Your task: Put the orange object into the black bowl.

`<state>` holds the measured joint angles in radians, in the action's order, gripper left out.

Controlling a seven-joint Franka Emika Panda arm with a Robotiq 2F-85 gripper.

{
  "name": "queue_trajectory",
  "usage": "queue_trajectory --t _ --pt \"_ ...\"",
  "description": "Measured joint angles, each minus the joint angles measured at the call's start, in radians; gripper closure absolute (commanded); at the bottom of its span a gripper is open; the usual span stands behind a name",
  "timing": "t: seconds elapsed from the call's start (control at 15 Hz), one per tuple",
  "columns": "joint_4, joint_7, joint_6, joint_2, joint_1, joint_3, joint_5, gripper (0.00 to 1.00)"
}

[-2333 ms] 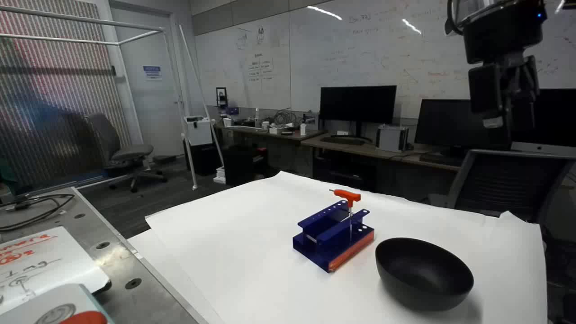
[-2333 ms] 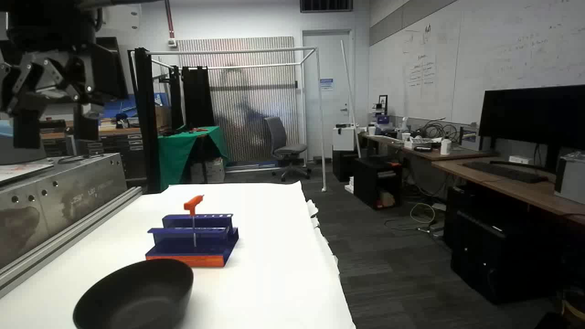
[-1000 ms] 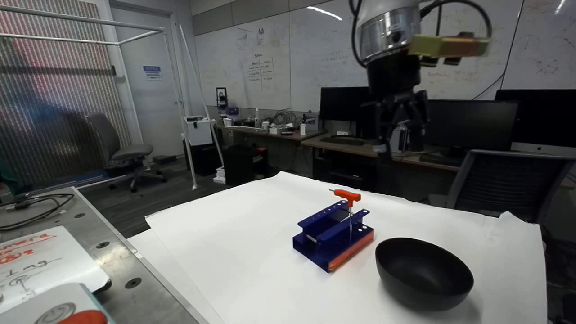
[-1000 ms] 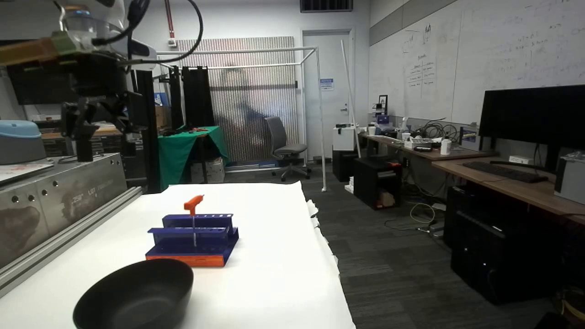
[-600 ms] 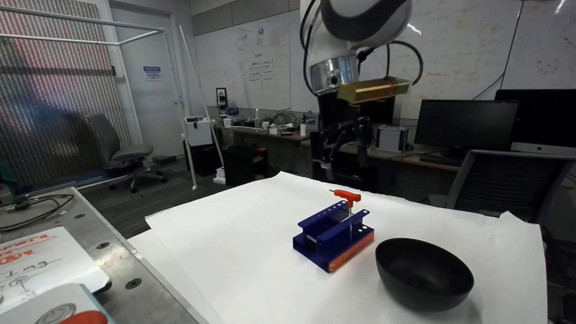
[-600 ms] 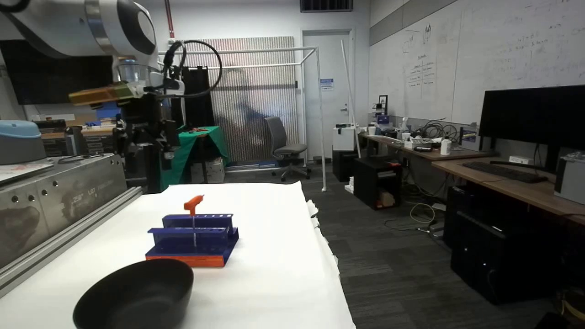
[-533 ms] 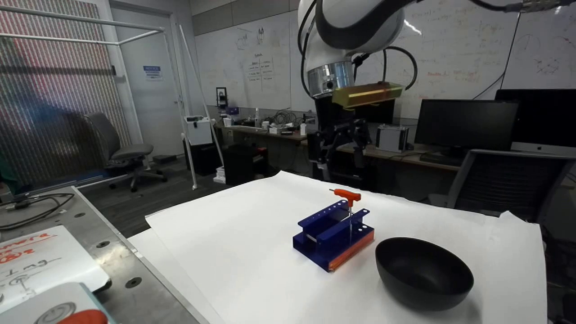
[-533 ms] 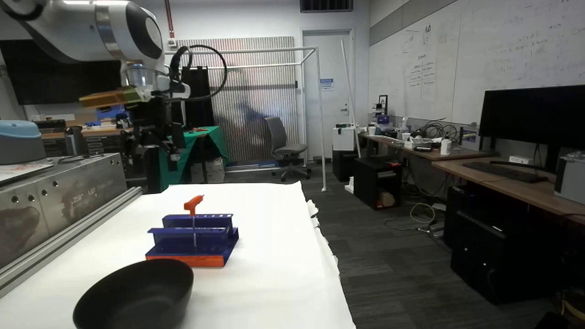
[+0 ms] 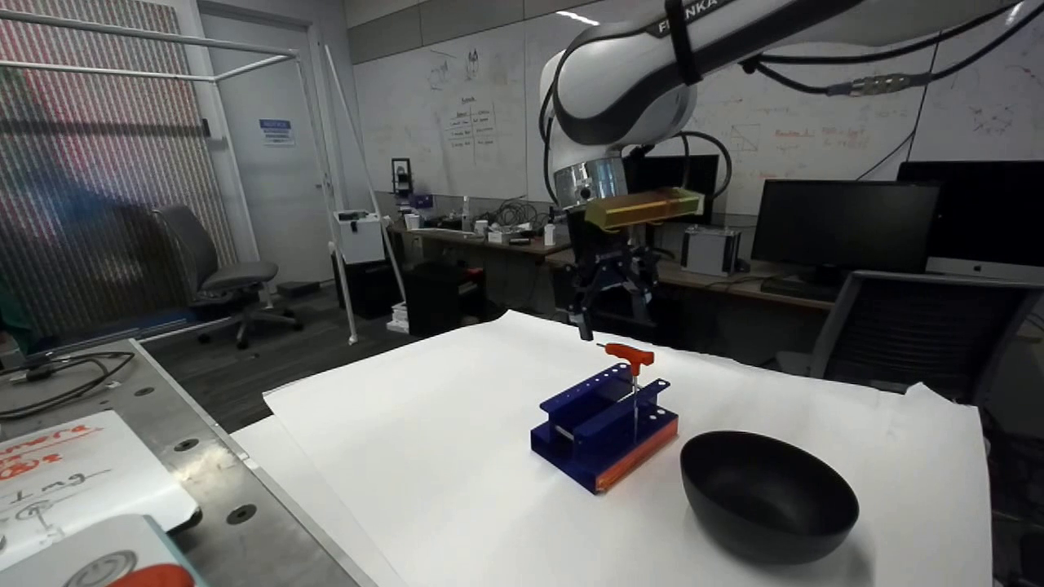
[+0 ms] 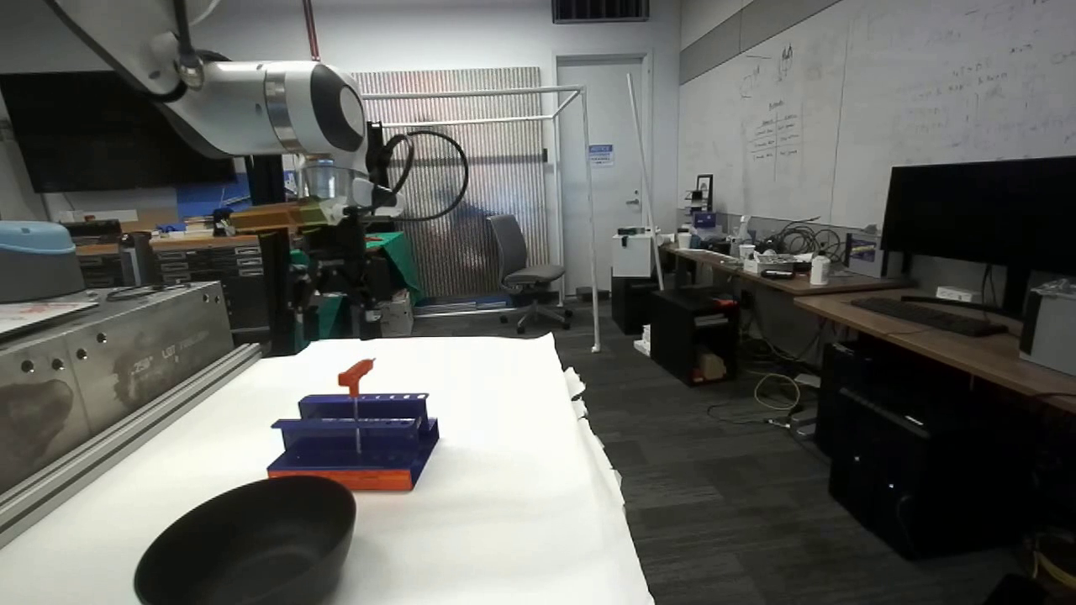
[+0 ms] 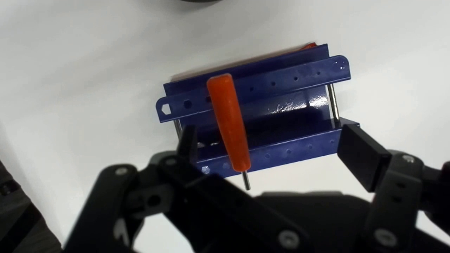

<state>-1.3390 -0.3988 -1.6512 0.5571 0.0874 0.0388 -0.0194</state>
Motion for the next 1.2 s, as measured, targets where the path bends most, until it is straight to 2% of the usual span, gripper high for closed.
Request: queue_trajectory --t 0.2,0.27,0.33,0.73,0.93,1.0,1.07,1.2 --pt "0.018 0.009 0.016 0.034 -0.009 -0.005 0.026 0.0" --pt "0.022 0.01 0.02 0.043 -0.012 -0.005 0.033 0.25" --pt "0.023 0.01 0.02 0.05 -0.014 -0.007 0.038 0.26" --pt "0.024 0.01 0.02 0.073 -0.016 -0.016 0.041 0.73" --pt "0.024 0.01 0.02 0.073 -0.016 -0.021 0.041 0.93" --pt "0.024 0.008 0.02 0.073 -0.016 -0.023 0.041 0.95" --pt "0.024 0.007 0.019 0.072 -0.016 -0.026 0.042 0.91" --pt "0.025 0.0 0.017 0.065 -0.016 -0.029 0.042 0.9"
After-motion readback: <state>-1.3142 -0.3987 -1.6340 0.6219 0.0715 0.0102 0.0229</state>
